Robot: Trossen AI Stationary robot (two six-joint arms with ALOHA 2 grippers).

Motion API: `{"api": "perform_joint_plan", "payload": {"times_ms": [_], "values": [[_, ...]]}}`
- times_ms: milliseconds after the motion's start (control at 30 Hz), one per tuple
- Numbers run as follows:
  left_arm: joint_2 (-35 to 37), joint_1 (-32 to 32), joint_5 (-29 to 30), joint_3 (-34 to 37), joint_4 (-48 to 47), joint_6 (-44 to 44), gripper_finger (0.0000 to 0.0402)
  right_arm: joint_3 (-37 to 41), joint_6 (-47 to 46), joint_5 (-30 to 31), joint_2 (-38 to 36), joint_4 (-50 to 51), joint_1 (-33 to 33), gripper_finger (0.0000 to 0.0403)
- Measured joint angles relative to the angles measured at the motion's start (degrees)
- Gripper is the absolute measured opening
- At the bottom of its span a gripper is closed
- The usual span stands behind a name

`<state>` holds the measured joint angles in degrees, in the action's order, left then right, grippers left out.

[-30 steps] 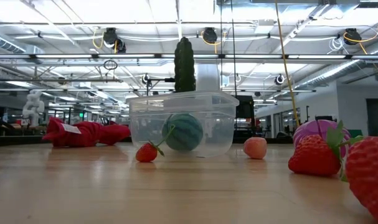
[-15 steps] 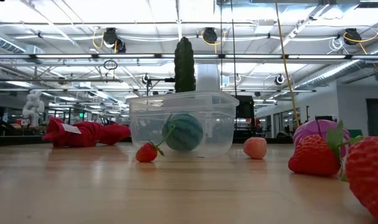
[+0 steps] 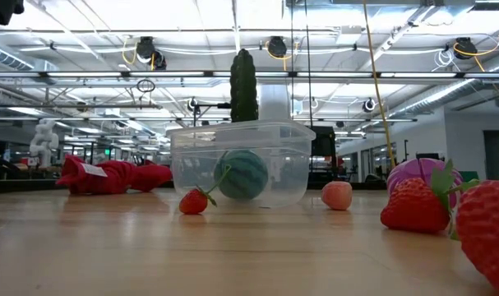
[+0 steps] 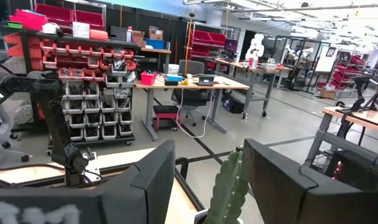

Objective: Pick and placing Produce into tupperware
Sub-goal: Put the pink dragon fruit into the transparent container

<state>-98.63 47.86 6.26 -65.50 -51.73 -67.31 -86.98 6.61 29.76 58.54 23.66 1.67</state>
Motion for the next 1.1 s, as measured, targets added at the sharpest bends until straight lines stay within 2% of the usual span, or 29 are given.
{"api": "perform_joint_plan", "payload": {"times_ms": [233,800,1100], "values": [[0.0,-0.22,-0.07,3.08,2.54,-0.76,0.0393,0.0,0.0,0.0,0.2,-0.04,0.0,0.0183],[0.0,-1.66,0.26,3.16,7.33,5.28,0.0392,0.0,0.0,-0.02,2.38,0.0,-0.02,0.0183],[0.0,-1.66,0.28,3.14,8.56,2.81,0.0392,0.0,0.0,-0.04,2.47,-0.02,0.0,0.0183]]}}
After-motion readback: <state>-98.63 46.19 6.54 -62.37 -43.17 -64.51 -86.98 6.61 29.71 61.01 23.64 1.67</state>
